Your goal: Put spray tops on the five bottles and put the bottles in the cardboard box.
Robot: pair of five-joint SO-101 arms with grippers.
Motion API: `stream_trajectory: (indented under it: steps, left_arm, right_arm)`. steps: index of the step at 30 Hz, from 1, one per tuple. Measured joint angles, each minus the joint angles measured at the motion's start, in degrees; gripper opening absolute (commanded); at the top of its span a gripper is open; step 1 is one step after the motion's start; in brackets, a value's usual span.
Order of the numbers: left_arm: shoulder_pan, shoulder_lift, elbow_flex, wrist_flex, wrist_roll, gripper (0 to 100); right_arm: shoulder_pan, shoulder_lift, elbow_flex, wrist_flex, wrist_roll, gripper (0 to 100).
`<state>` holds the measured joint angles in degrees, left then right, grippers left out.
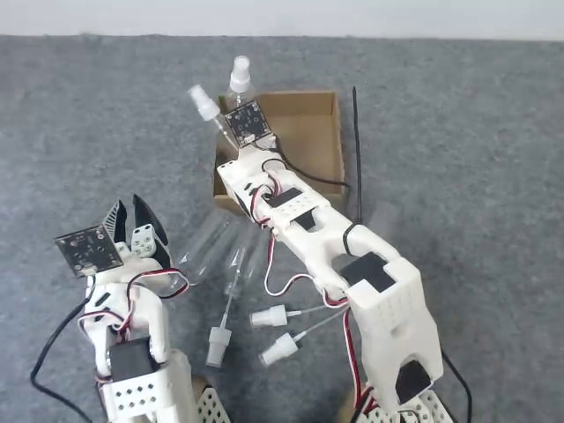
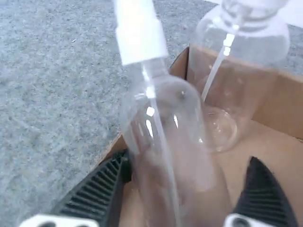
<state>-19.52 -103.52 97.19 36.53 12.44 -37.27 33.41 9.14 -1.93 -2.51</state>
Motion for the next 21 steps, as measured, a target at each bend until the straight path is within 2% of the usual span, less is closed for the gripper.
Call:
stream_trajectory:
  steps: [4,7,10,13,21]
  left_arm:
    - [0.00,0.00,0.00,0.00,0.00,8]
    - [0.00,0.00,0.00,0.00,0.00,8]
    - [0.00,0.00,0.00,0.00,0.00,8]
    - [0.00,0.00,0.00,0.00,0.00,8]
    - [0.00,0.00,0.00,0.00,0.00,8]
  right_arm:
    - [0.00,0.00,0.00,0.00,0.00,12.6]
    - [0.00,0.00,0.00,0.00,0.53,11.5]
    - [0.00,-0.09,0.00,0.00,4.22,11.1]
    - [-0.09,-0.09,0.00,-0.09,7.03,6.3]
    - [-0.18,-5.19,5.63,0.26,8.35,3.1]
